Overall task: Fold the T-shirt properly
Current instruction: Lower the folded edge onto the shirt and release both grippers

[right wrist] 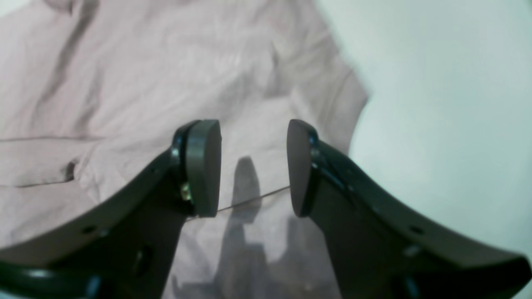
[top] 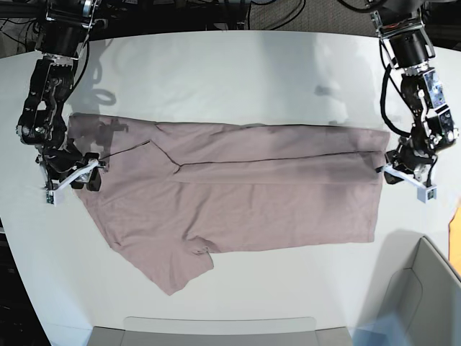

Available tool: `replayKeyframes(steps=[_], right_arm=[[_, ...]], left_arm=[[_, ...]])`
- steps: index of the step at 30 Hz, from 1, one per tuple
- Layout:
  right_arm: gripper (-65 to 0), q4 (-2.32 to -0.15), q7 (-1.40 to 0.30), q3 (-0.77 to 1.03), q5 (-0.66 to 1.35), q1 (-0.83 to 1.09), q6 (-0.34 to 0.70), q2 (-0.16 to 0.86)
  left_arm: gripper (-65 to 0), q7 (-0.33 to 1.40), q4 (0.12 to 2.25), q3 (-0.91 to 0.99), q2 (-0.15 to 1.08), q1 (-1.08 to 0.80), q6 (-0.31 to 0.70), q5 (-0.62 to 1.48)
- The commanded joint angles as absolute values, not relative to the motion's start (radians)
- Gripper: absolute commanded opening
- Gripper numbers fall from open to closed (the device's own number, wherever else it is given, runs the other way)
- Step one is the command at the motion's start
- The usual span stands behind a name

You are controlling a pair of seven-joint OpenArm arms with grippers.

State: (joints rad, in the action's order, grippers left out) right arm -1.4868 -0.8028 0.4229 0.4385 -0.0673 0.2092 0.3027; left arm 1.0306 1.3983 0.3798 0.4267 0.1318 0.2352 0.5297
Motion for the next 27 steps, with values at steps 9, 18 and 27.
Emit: replayKeyframes(steps=[9, 18, 27], right_arm=[[-41.9, -1.661, -0.783, 0.44, 0.449, 0.01, 0.214, 0.318], [-65.0, -1.534, -0.783, 0.427, 0.446, -0.013, 0.214, 0.318], [-65.0, -1.406, -0.783, 0.346, 0.443, -0.019, 0.214, 0.329]], left_arm=[[-65.0, 1.006, 1.584, 0.341, 0.443, 0.065, 0.245, 0.538], [-65.0, 0.935, 1.569, 0.051, 0.443, 0.062, 0.242, 0.329], [-65.0, 0.849, 1.316, -0.074, 0.433, 0.11, 0.245, 0.246]])
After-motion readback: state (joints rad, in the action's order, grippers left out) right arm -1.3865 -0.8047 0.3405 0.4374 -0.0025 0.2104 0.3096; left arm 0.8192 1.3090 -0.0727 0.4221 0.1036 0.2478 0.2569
